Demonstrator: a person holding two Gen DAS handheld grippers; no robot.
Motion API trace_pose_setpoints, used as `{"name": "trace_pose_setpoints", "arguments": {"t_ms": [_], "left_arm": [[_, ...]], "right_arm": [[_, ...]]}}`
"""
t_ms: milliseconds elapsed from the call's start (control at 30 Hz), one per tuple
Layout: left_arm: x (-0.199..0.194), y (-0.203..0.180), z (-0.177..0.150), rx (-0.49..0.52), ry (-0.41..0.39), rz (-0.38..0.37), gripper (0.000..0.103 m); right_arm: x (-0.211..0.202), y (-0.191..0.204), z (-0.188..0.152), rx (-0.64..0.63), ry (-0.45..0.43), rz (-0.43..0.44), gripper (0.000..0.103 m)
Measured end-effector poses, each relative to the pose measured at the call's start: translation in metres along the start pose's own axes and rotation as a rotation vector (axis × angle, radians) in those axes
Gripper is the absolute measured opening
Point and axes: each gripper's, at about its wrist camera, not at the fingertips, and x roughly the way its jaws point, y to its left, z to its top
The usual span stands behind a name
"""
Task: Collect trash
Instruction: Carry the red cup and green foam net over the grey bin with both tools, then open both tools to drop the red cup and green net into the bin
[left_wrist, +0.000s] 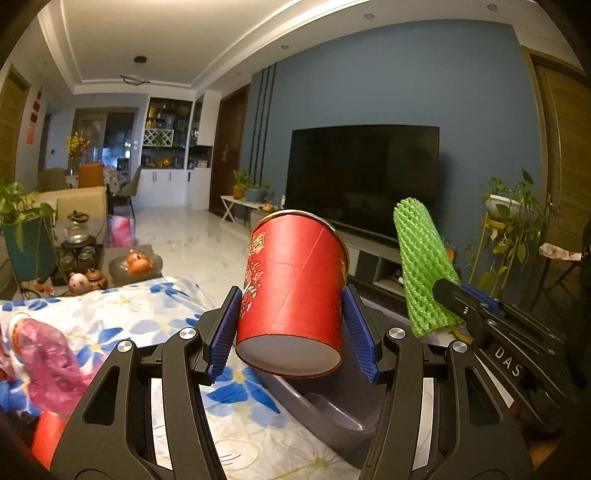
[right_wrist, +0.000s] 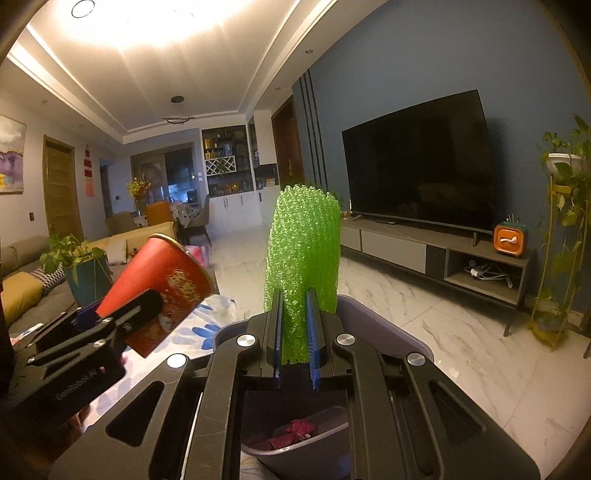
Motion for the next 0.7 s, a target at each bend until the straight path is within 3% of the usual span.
{"name": "trace_pose_setpoints", "arguments": {"t_ms": [700], "left_arm": [[0.05,-0.017,-0.013,0.006,0.052,-0.036,0.055]], "right_arm": [[0.023,-0.008,-0.004,0.015,0.02,-0.003,0.017]]}}
